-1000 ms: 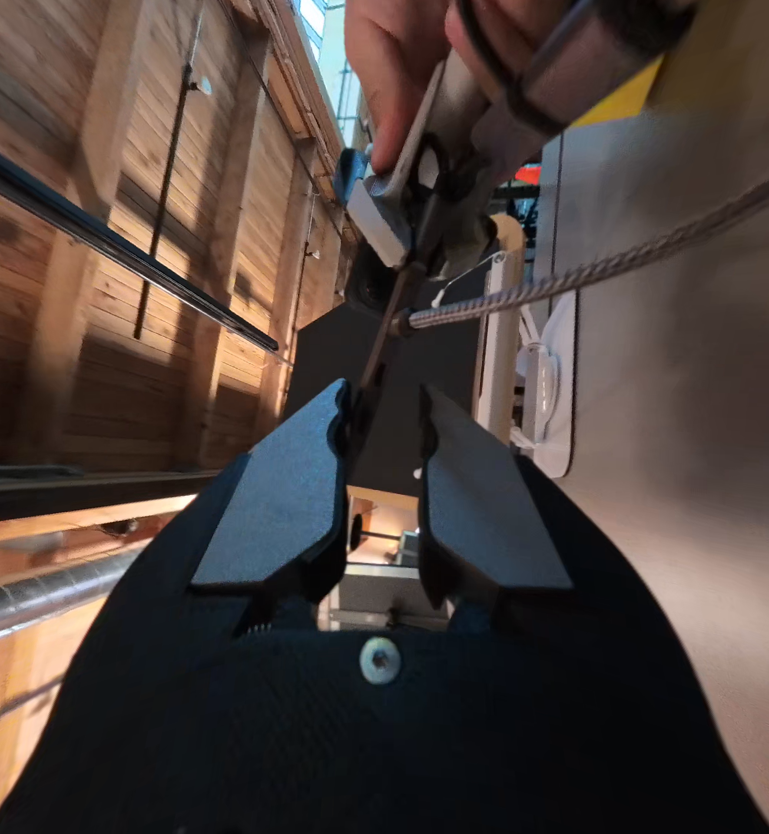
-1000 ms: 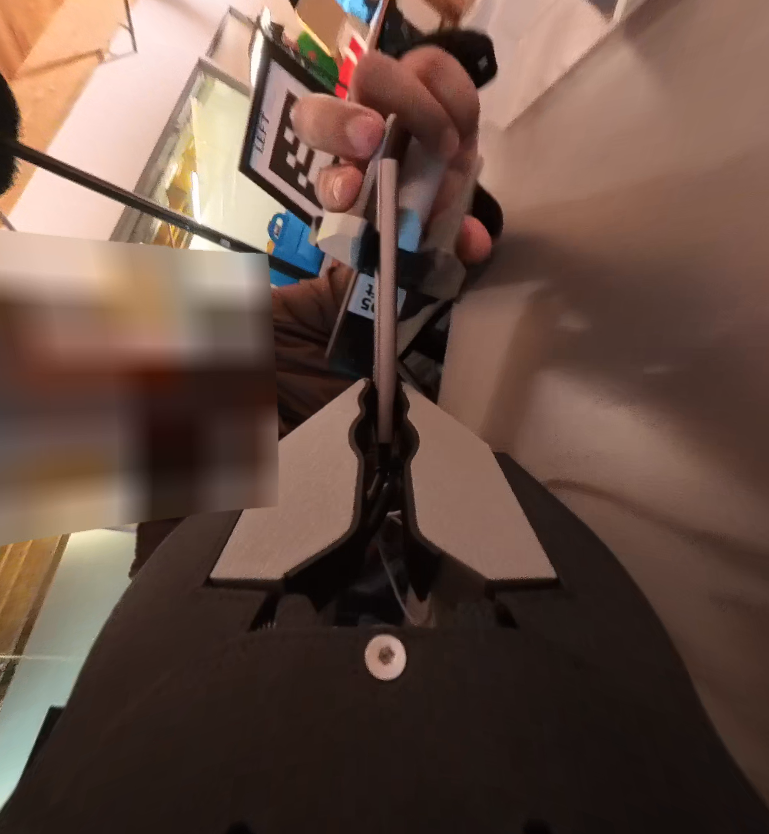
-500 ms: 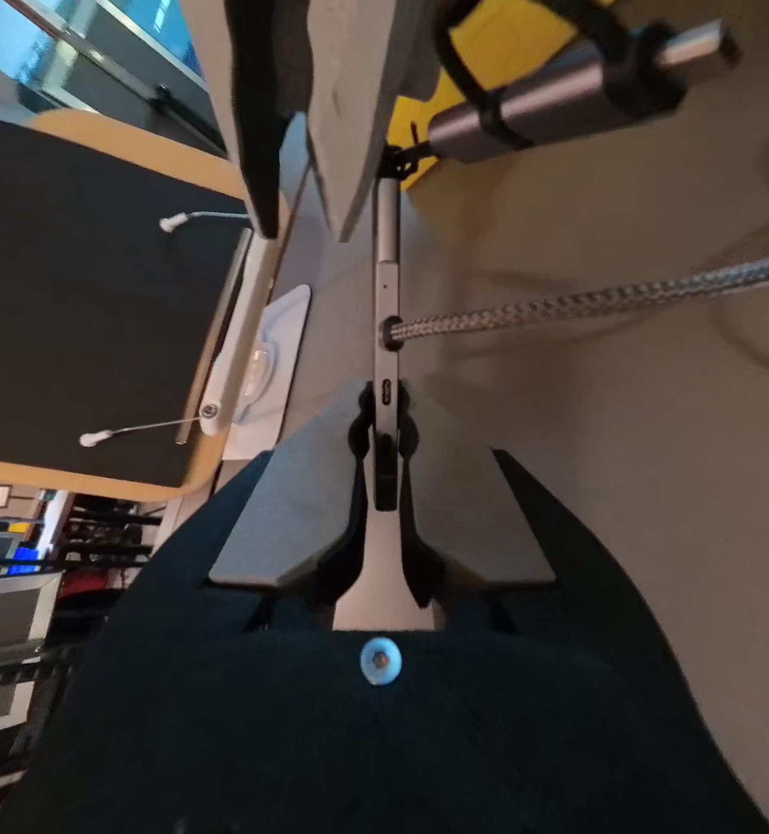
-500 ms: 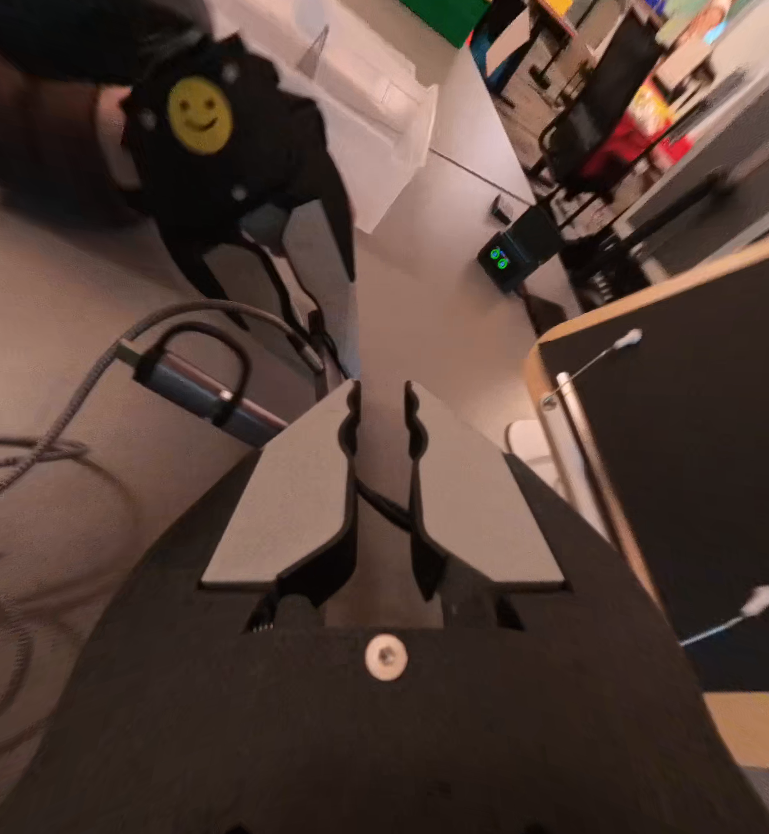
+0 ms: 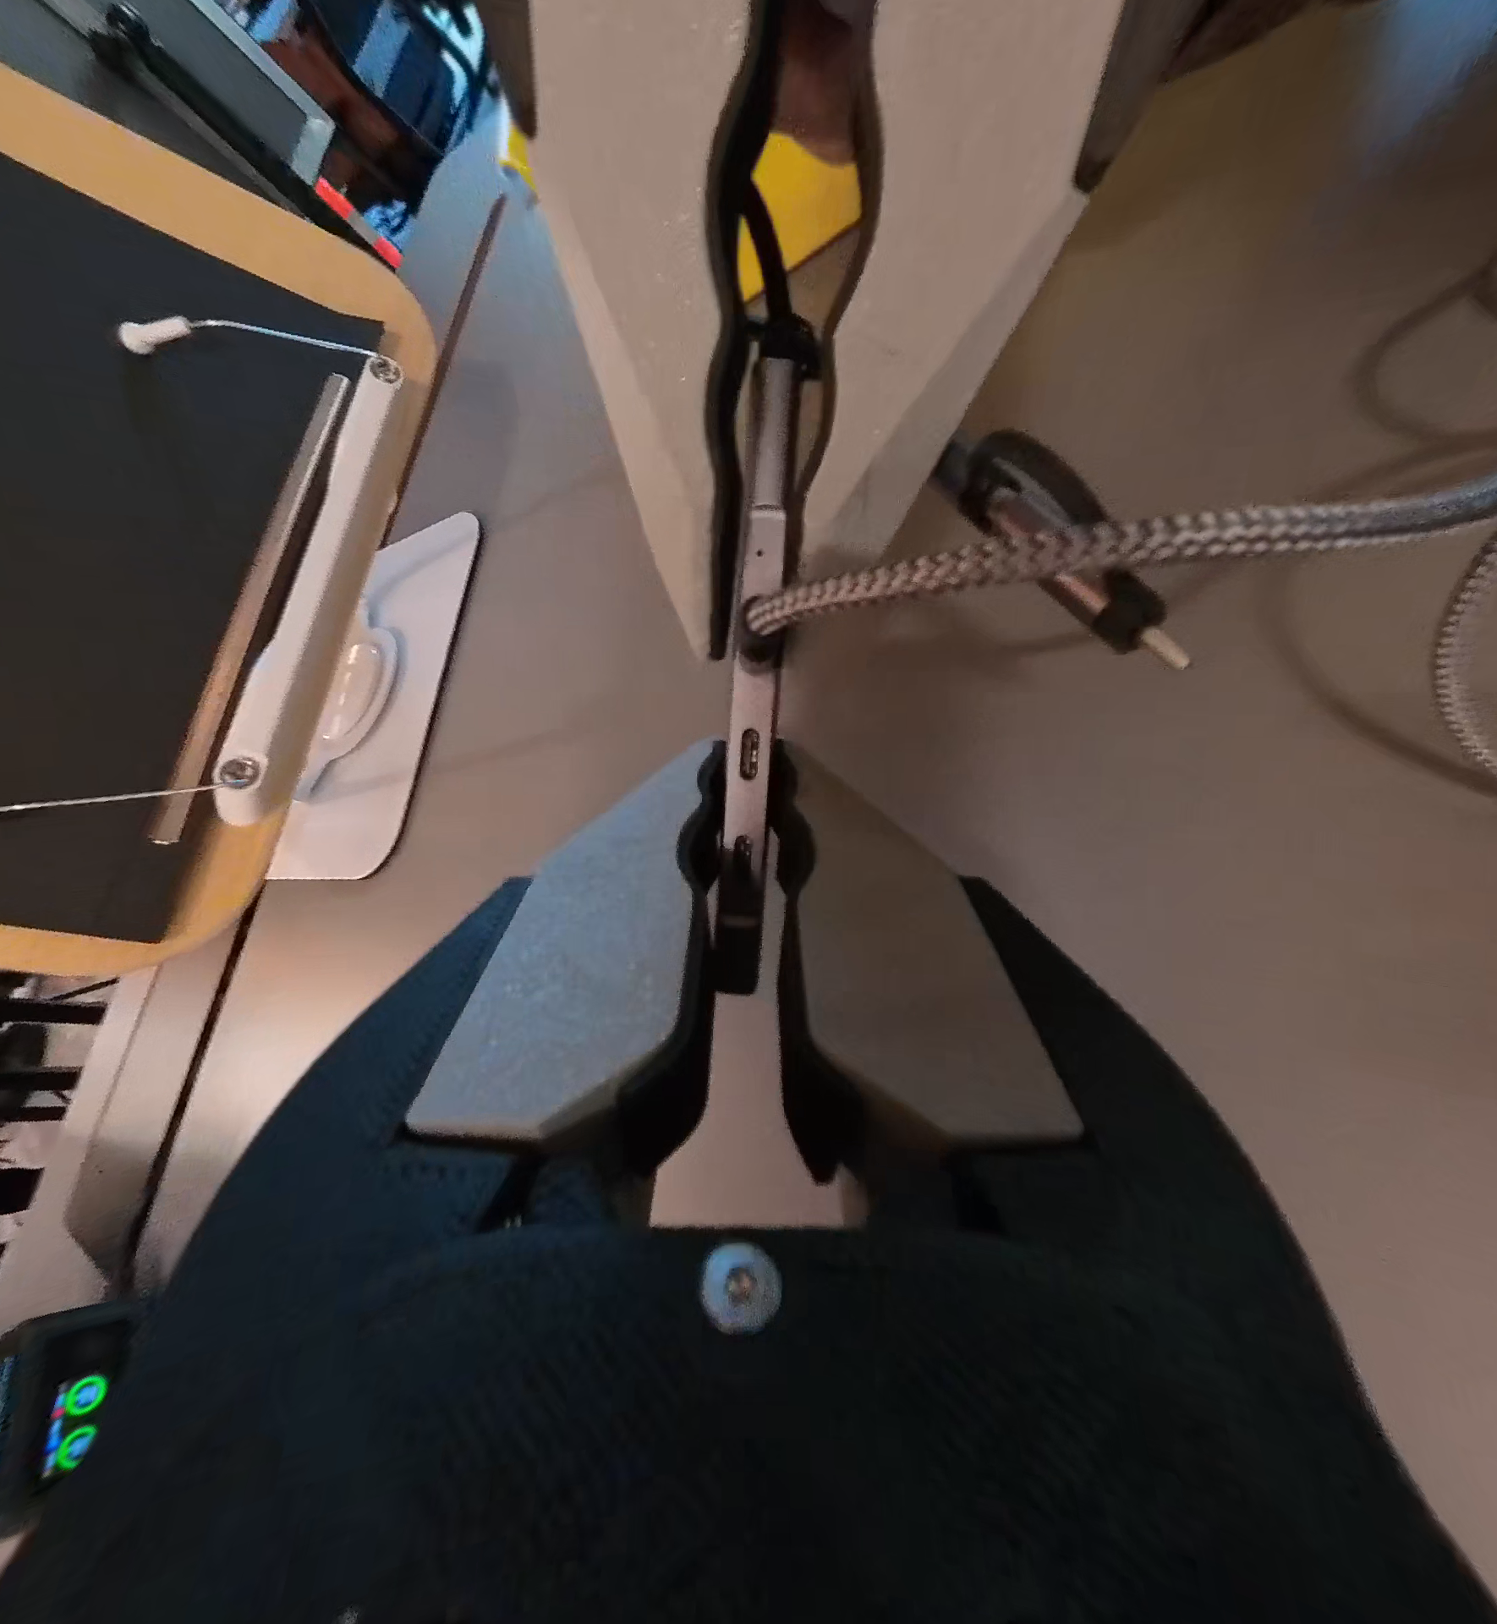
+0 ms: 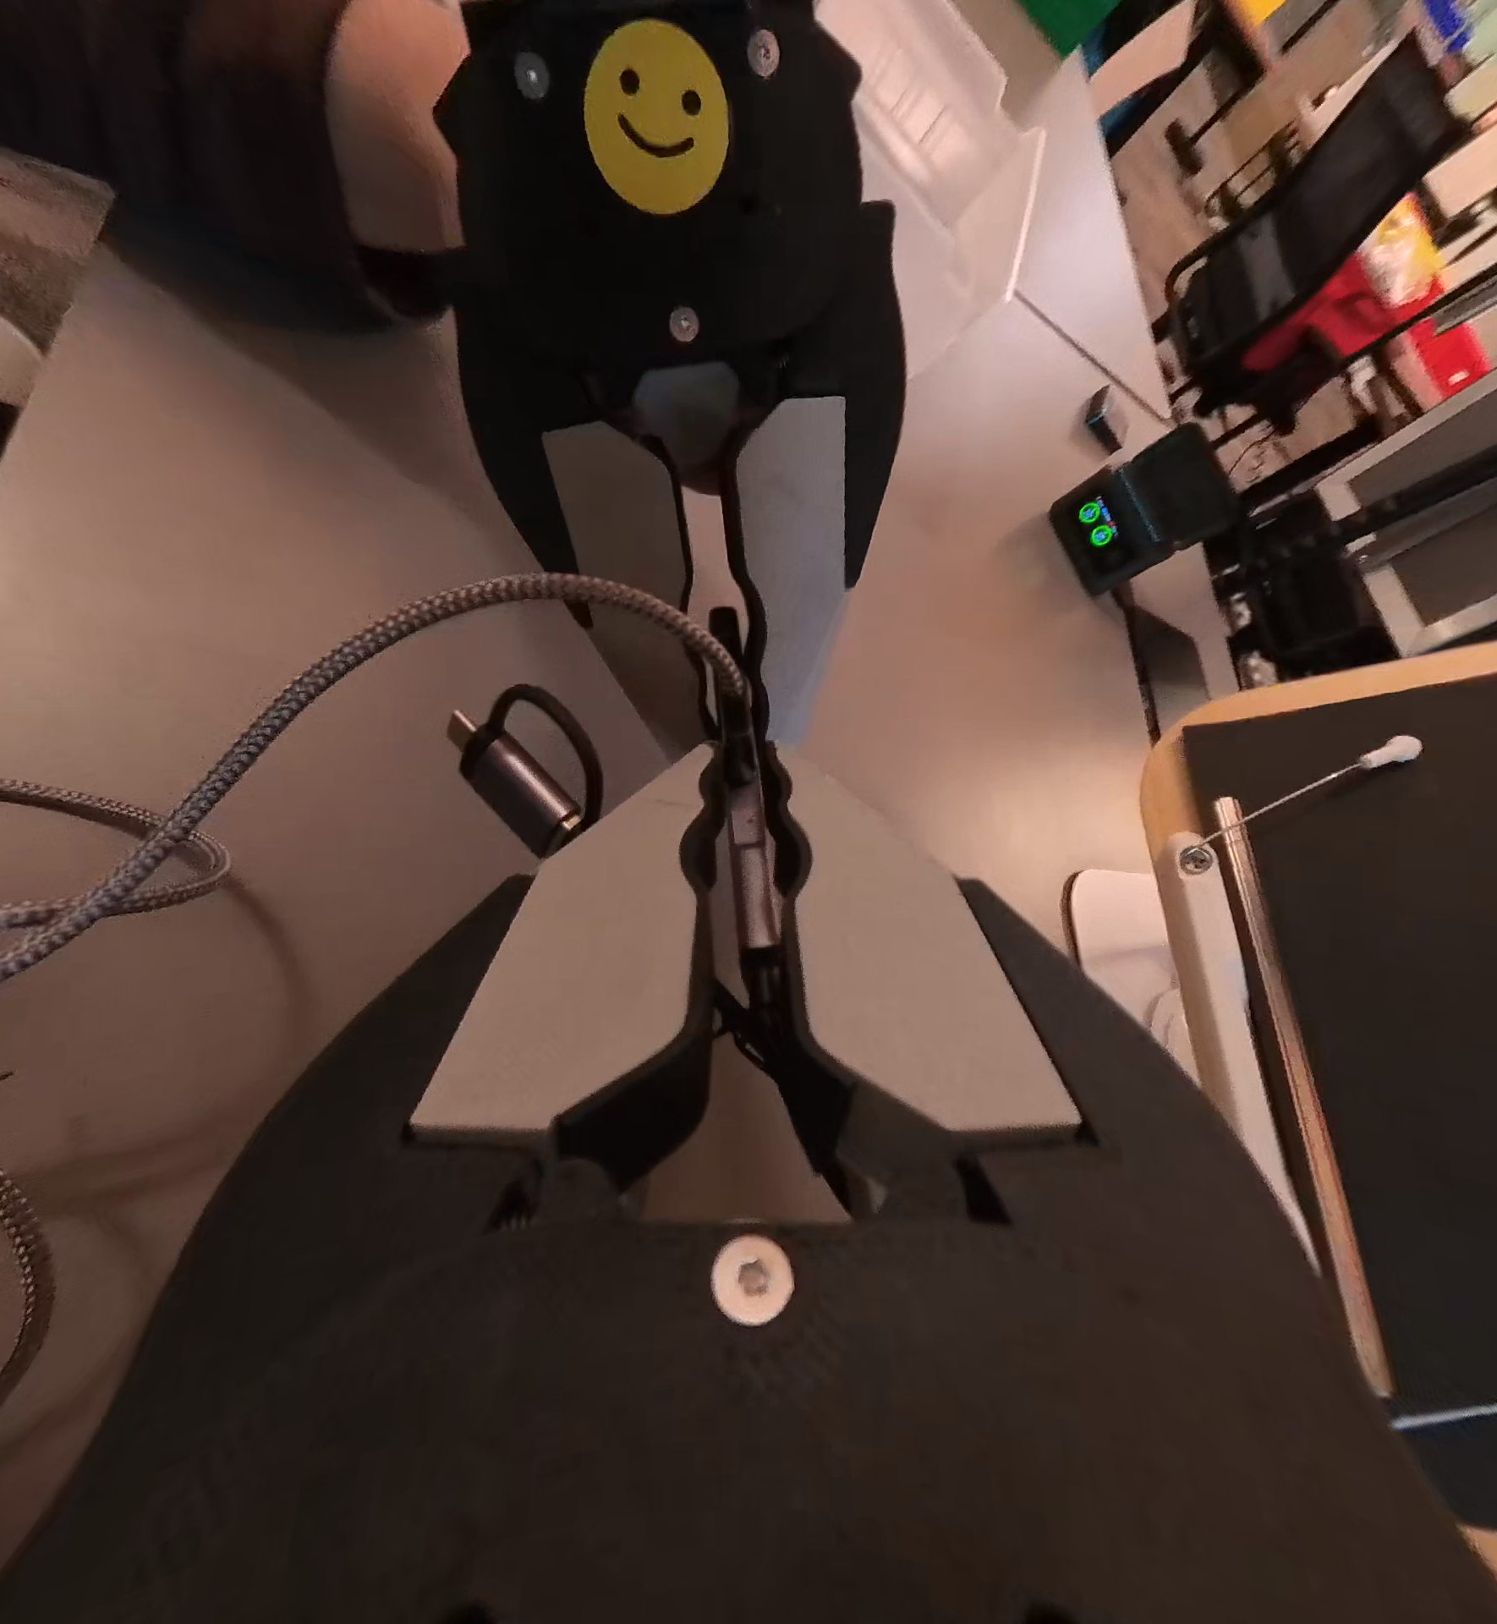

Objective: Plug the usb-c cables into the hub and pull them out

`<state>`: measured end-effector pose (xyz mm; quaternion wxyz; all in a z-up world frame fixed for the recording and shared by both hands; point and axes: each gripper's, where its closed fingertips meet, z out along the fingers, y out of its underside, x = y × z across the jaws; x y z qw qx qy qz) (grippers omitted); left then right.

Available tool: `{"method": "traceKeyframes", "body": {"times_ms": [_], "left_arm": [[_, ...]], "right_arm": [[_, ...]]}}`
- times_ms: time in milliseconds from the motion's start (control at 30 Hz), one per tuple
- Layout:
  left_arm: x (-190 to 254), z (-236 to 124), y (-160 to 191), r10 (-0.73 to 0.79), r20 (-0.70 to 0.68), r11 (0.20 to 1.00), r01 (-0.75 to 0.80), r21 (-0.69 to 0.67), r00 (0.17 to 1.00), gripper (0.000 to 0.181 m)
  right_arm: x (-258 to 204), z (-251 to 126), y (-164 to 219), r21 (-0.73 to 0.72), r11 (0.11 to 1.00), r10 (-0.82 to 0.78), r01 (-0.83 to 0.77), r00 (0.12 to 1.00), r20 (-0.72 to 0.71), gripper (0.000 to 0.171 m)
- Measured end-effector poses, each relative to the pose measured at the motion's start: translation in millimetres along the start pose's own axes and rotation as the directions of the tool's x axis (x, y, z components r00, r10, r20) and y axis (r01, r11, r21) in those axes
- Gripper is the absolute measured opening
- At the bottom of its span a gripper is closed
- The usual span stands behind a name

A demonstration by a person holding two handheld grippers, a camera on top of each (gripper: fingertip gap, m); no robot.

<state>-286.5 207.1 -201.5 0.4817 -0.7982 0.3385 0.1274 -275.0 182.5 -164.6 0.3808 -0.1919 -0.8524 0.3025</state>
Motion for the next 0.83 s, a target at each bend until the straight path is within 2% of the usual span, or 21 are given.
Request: {"method": "traceKeyframes", "body": {"times_ms": [200, 333, 500, 600, 667, 833], "left_arm": [[9.5, 6.8, 6.9, -0.047, -0.066, 0.999, 0.045, -0.025, 0.997, 0.006], [8.4, 10.5, 7.6, -0.096, -0.071, 0.995, 0.098, 0.032, 0.993, 0.008], [1.3, 16.9, 8.8, -0.217, -0.082, 0.974, 0.221, 0.054, 0.973, 0.009], [15.2, 23.3, 14.0, -0.226, -0.137, 0.974, 0.226, -0.009, 0.965, 0.007], [16.8, 26.9, 17.6, -0.283, -0.163, 0.959, 0.283, -0.025, 0.945, 0.007], [12.6, 20.2, 10.0, -0.334, -0.190, 0.939, 0.344, 0.019, 0.923, 0.008]], "right_arm": [[-6.5, 3.7, 6.7, 0.068, 0.997, 0.033, -0.032, 0.999, 0.000, 0.002], [-2.5, 9.1, 11.6, 0.069, 0.987, 0.142, -0.145, 0.989, 0.043, 0.002], [5.8, 11.5, 15.8, 0.041, 0.982, 0.185, -0.185, 0.983, 0.019, 0.002], [0.0, 14.0, 24.7, 0.025, 0.946, 0.317, -0.323, 0.940, 0.129, 0.001], [1.2, 15.3, 27.7, 0.049, 0.923, 0.372, -0.382, 0.917, 0.144, 0.000], [12.5, 7.4, 15.5, 0.164, 0.830, 0.493, -0.532, 0.839, 0.228, 0.000]]}}
